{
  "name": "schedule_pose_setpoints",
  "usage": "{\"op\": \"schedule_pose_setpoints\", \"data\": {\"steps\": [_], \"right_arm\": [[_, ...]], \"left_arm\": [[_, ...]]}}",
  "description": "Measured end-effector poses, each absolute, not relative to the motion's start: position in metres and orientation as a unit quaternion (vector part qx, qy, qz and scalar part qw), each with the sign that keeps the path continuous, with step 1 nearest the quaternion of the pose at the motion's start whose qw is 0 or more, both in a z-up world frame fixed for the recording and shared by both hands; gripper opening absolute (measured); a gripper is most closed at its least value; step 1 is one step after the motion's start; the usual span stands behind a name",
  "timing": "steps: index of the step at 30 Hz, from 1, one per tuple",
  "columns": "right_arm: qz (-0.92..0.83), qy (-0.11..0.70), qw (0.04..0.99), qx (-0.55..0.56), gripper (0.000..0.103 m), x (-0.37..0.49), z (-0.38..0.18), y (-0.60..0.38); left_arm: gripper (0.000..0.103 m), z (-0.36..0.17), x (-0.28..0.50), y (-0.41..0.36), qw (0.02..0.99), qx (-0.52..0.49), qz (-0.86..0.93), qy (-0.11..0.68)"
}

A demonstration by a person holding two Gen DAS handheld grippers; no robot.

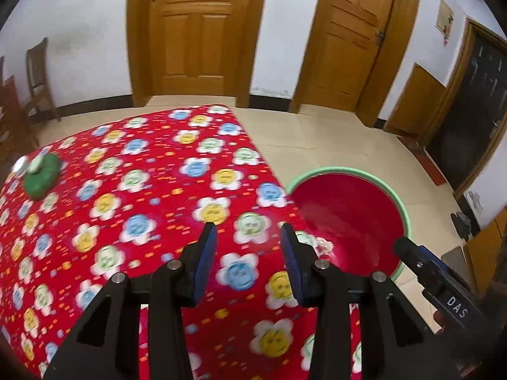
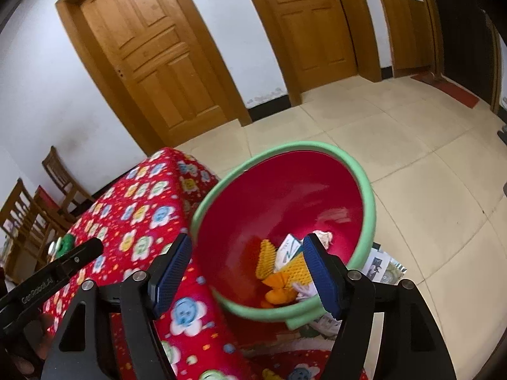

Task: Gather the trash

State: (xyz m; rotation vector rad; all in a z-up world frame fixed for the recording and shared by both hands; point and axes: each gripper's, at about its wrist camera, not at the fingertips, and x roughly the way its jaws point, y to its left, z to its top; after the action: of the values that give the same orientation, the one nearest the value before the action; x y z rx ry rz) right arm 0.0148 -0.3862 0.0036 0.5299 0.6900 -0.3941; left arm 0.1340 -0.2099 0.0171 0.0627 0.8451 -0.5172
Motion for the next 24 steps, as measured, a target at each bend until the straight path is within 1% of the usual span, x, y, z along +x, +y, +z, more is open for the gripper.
{"op": "schedule_pose_setpoints", "data": {"steps": [11, 24], "right_arm": [[-0.149, 0.318, 0.911, 0.217, 0.078, 0.008, 0.028, -0.329], [-0.093, 0.313, 0.931, 0.164, 0.081, -0.004, 0.047, -0.262]], "left_arm": [[0.041, 0.035, 0.113, -0.137, 0.900, 0.009, -0.193, 0.390], [0.042, 0.055, 0.072, -0.052, 0.926, -0.004, -0.126, 0.357]]}}
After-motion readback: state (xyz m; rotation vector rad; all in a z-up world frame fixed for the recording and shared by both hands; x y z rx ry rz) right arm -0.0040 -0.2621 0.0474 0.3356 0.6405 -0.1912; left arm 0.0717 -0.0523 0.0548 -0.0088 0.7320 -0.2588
